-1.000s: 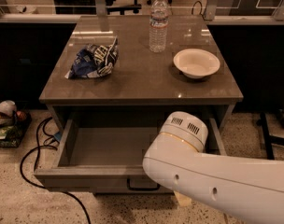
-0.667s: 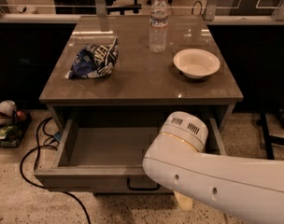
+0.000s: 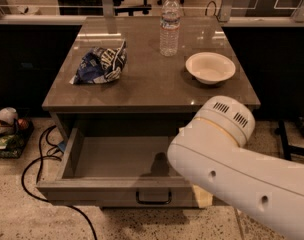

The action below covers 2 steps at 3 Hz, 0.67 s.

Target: Open top drawer

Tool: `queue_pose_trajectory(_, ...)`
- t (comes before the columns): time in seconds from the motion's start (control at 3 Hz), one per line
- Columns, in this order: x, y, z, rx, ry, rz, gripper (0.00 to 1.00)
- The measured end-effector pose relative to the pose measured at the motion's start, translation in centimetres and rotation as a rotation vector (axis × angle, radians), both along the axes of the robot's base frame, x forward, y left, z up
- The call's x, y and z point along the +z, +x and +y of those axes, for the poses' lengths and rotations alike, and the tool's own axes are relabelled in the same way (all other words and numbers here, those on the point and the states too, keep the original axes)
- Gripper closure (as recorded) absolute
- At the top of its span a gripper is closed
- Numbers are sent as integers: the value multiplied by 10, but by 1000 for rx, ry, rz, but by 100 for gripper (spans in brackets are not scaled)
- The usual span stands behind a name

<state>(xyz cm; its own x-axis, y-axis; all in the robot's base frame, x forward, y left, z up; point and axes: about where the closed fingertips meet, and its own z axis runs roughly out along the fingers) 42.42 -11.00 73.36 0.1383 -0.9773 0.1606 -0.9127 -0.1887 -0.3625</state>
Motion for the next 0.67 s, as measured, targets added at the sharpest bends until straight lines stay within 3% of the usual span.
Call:
queue_pose_trajectory(0.33, 38, 4, -11, 30, 57, -100, 18)
queue_pose_trajectory(0.67, 37, 6, -7, 52, 57, -101, 41)
